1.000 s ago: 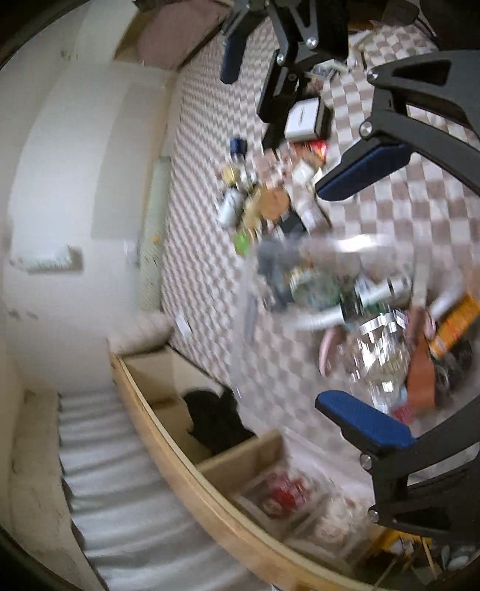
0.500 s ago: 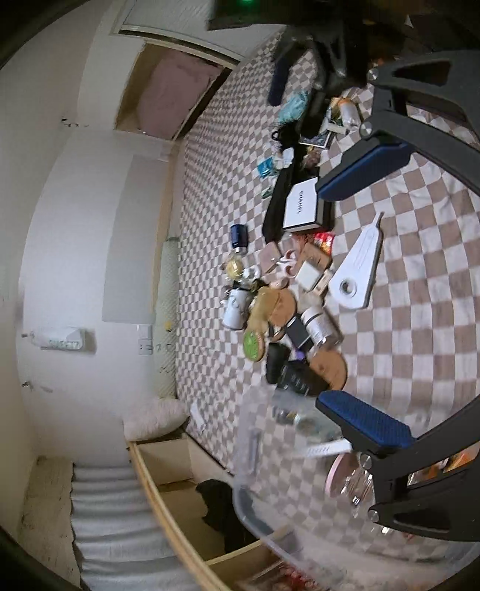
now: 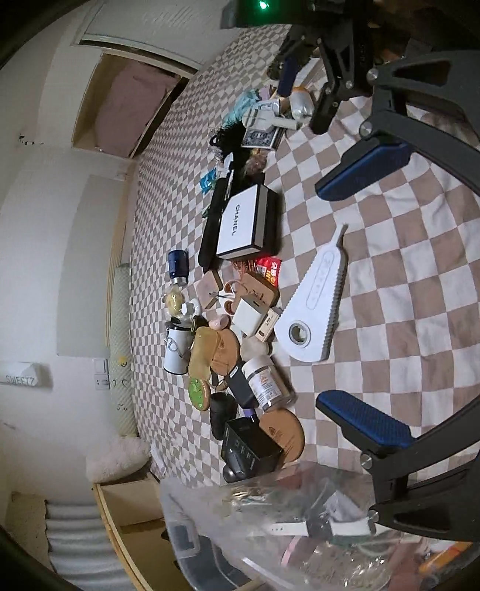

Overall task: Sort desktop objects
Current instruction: 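Withdraw both grippers from the bin back over the bed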

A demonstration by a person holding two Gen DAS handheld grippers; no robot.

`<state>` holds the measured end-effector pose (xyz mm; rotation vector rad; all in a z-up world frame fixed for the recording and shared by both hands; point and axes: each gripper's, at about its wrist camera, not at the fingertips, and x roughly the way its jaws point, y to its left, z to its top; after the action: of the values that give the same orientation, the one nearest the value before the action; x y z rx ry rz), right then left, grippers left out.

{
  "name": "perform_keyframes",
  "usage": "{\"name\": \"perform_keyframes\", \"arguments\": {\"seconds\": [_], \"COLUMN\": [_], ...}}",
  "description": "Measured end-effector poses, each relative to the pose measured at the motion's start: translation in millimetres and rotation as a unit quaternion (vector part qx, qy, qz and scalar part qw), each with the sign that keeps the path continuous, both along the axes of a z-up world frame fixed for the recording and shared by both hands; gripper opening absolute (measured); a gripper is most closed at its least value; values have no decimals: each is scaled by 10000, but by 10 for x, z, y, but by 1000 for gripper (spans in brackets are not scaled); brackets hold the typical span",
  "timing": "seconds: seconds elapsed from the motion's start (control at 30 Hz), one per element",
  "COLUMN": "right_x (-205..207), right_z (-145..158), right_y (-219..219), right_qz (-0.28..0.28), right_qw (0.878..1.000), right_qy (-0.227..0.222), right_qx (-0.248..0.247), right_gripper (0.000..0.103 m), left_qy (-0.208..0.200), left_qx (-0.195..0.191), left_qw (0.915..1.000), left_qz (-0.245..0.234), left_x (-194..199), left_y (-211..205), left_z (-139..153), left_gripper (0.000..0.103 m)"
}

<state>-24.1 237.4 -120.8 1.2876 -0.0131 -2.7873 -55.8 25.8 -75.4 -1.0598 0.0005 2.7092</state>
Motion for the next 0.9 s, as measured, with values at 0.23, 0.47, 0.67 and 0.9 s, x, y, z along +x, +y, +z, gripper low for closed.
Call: {"name": "perform_keyframes", "arguments": {"seconds": [0.23,0.47,0.67,0.9], "right_x": [-47,32,188,296], "right_z": [-301,-262,-195,-421], "right_y": [899,1867,2438,2903], "right_qz": [-1095,-2505,-3347,-3792], "right_qw": [9924,9648,9399,9212], "right_qy": [-498,-562,-465,-745], "right_qx": [-253,-571,-486,-444], "right_gripper": [103,103,103,103], "left_qy": [-472,-515,-516,-528], "left_qx": [364,120,120,312], "left_qw": [9981,9985,9986,9981], "left_qz": [121,101,65,105], "left_x": [-121,-121,-107,-109], "left_y": [-73,7,14,-60], "left_z": [-313,-444,-465,-437], "left_gripper": [103,103,103,103]}}
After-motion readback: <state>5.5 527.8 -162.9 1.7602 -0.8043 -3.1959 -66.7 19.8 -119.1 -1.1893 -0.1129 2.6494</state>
